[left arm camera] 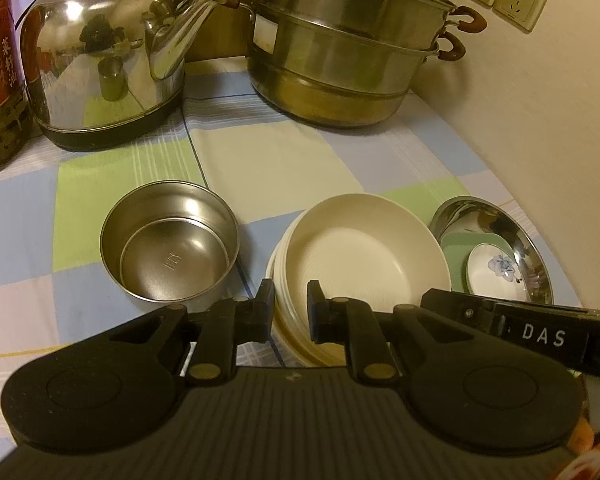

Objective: Organize plates and bowls

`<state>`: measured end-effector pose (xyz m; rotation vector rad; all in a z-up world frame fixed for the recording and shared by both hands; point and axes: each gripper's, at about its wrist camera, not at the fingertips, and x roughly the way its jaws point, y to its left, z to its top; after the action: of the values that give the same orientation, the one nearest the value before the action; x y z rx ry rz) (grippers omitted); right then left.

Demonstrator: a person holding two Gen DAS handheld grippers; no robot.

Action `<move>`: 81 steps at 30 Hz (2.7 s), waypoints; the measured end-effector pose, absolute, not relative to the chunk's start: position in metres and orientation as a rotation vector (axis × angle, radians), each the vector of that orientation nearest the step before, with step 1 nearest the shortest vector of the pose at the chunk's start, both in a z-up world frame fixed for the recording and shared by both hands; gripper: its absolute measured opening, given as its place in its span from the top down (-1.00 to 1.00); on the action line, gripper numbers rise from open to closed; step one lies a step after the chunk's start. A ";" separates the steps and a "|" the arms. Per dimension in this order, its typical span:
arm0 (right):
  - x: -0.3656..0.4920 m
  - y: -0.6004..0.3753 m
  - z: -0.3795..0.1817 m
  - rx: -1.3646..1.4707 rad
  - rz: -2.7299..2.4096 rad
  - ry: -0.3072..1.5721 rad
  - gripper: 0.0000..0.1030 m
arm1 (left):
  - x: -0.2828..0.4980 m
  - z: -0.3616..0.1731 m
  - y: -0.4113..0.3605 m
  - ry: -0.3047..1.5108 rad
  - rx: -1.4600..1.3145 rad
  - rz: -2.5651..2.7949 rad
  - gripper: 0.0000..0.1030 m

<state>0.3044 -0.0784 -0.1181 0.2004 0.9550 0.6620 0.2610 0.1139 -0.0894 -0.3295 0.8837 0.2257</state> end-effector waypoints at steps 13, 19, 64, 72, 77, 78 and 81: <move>0.288 -0.098 -0.106 0.213 0.652 0.888 0.27 | 0.235 -0.065 0.107 0.841 -0.325 0.221 0.60; 0.268 -0.120 -0.098 0.240 0.670 0.876 0.13 | 0.204 -0.052 0.101 0.835 -0.308 0.224 0.50; 0.157 -0.221 -0.126 0.082 0.832 0.987 -0.16 | 0.060 -0.049 0.007 0.909 -0.374 0.411 0.50; 0.151 -0.211 -0.126 0.053 0.875 0.992 -0.16 | 0.047 -0.047 0.009 0.901 -0.379 0.443 0.49; 0.146 -0.195 -0.125 0.032 0.892 0.992 -0.16 | 0.044 -0.047 0.022 0.900 -0.383 0.443 0.49; 0.146 -0.191 -0.125 0.031 0.891 0.992 -0.16 | 0.044 -0.047 0.026 0.902 -0.383 0.441 0.49; 0.145 -0.177 -0.123 0.034 0.891 0.994 -0.16 | 0.044 -0.047 0.038 0.909 -0.382 0.435 0.49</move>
<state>0.1452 -0.1769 -0.1231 0.0344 0.9945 0.8905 0.0441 0.0381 -0.0468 -0.3823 0.9093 0.4347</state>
